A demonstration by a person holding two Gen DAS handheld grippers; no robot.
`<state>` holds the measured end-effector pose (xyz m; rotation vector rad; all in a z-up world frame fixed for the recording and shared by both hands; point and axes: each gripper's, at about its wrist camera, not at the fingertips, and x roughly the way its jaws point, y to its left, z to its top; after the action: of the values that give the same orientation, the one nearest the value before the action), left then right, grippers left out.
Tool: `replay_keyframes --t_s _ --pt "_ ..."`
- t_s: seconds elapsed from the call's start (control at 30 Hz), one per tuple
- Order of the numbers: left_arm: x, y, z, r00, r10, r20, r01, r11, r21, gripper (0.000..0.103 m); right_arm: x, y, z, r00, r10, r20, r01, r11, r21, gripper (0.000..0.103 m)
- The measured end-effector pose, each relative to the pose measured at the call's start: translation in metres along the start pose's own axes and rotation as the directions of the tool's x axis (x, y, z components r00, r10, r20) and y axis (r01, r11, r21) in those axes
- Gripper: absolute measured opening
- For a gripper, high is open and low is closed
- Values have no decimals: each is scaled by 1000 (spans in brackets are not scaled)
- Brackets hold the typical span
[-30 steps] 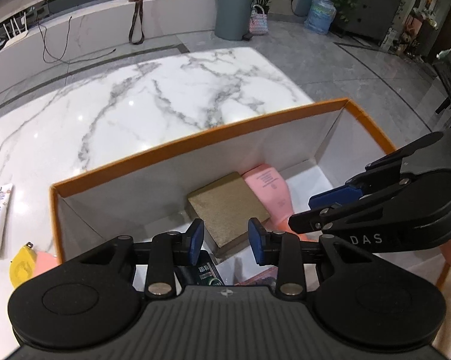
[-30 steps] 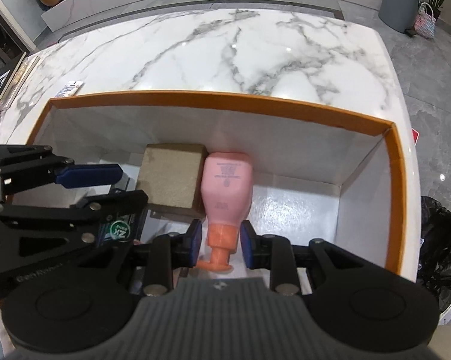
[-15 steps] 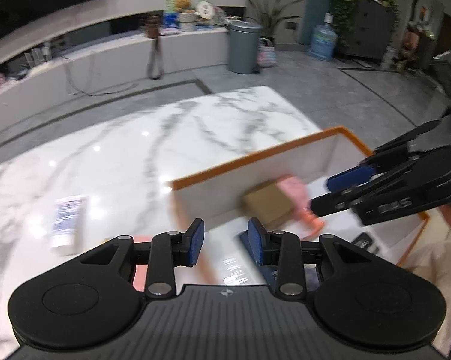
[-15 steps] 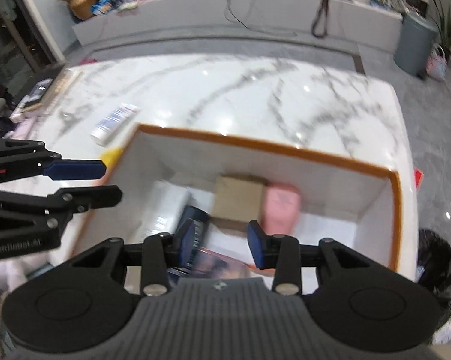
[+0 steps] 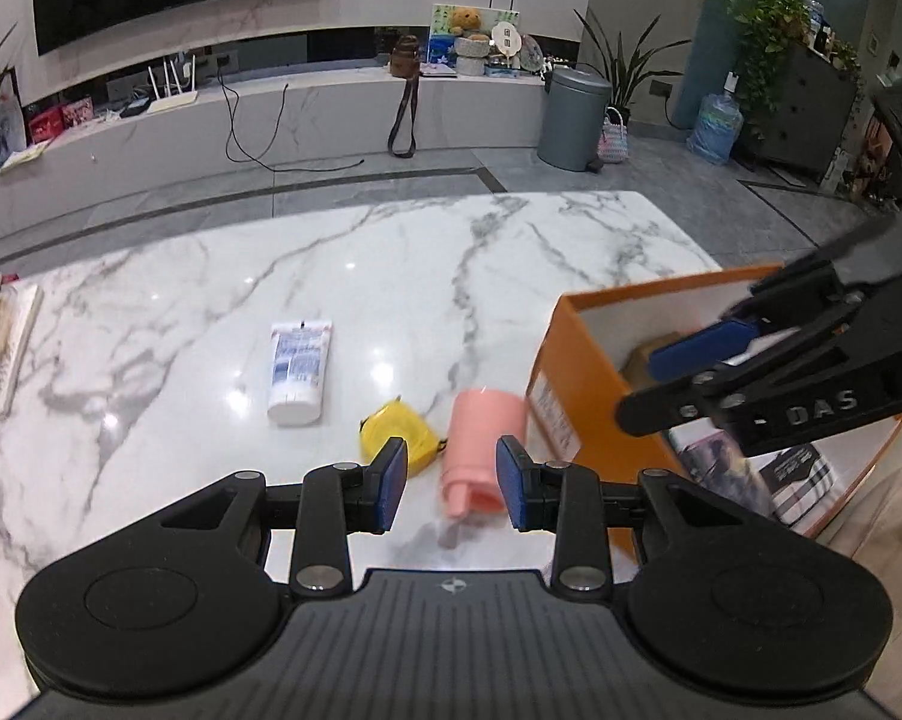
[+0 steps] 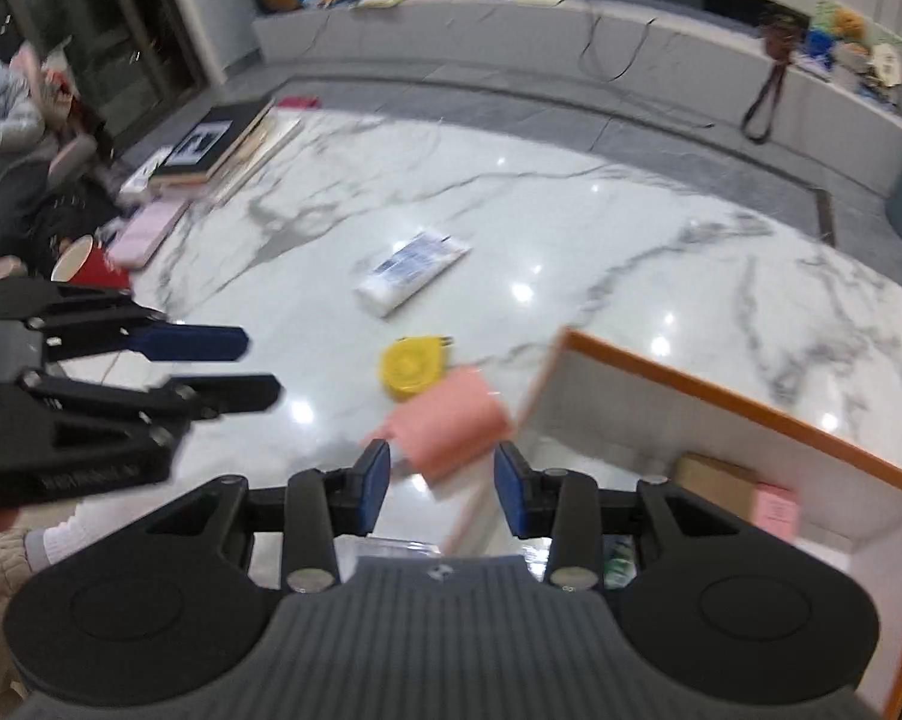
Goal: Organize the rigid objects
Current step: 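Reach the left gripper to the white Vaseline tube and grasp it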
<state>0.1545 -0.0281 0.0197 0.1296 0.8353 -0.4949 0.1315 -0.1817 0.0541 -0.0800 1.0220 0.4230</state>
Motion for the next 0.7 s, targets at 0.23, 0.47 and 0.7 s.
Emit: replay_keyframes --t_s 0.23,0.47,0.7 --pt "26 38 -13 1000 25 -10 -25 1000 -6 40 57 24 27 994 -67 -84 59 994 -90 38" --pt "69 79 8 996 90 20 -89 995 -54 61 116 9 64 985 -122 -121 115 992 -59 38" --pt "134 103 19 990 128 -59 -134 985 -106 72 160 -17 91 984 -96 -153 103 994 39 38"
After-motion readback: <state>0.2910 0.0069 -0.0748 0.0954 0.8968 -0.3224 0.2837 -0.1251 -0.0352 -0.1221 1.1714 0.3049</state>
